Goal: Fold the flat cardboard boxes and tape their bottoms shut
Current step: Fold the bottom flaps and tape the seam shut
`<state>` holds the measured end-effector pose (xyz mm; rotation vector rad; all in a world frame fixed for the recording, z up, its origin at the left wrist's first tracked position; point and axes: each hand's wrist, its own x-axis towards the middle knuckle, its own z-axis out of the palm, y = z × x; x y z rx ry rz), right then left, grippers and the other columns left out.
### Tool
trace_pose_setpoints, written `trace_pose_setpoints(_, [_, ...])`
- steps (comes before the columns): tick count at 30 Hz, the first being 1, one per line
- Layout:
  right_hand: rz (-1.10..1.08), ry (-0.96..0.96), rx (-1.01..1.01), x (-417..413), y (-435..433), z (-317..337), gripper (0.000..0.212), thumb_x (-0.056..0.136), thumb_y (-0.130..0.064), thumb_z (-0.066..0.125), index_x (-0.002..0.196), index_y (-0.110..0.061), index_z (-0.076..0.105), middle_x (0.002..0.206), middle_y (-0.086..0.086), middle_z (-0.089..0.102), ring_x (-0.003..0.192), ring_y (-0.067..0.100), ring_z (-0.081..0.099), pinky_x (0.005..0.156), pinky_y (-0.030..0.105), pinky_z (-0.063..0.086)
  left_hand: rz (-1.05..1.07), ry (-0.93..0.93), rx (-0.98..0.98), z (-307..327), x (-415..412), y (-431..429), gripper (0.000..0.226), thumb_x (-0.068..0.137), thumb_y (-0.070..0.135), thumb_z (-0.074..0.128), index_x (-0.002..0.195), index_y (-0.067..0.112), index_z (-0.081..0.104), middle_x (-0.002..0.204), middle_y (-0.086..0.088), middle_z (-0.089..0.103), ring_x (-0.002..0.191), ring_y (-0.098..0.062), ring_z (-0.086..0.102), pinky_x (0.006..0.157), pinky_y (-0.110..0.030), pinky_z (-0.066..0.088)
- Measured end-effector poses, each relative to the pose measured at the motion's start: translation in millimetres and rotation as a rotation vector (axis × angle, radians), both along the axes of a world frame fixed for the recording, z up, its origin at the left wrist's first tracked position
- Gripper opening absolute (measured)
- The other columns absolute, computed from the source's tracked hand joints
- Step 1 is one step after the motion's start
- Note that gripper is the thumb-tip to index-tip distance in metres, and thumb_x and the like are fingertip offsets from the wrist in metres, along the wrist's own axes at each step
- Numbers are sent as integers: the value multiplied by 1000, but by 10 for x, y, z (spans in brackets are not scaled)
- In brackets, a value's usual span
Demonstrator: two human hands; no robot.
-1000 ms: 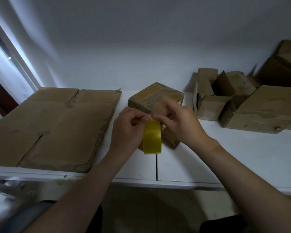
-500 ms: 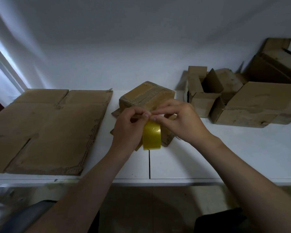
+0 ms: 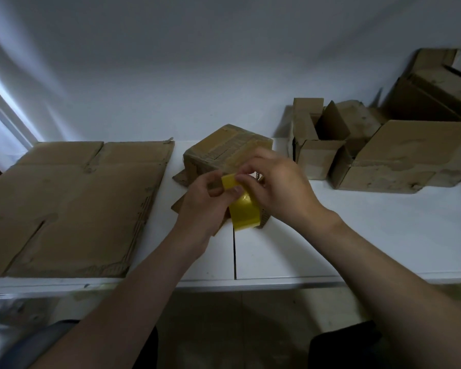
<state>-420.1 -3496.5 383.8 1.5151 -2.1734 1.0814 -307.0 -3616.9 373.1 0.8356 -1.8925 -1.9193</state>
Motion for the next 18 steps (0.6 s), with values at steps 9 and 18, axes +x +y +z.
trace_pose_setpoints(9, [-90, -209, -6, 57, 117, 81, 9, 92, -26, 65, 85, -21, 70, 95, -11, 62, 87, 9, 61, 71, 39, 55, -68, 58, -48, 122, -20, 70, 42, 84, 22, 80, 123, 23, 67, 100, 4, 76, 97, -14, 72, 89, -47, 60])
trace_pose_setpoints(18, [-274, -1008, 63, -156, 632, 157, 58, 78, -37, 85, 124, -27, 52, 97, 0, 74, 84, 16, 72, 70, 33, 53, -238, 50, -275, -4, -221, 384, 67, 84, 22, 81, 138, 38, 45, 98, 15, 74, 102, -11, 68, 65, -20, 57])
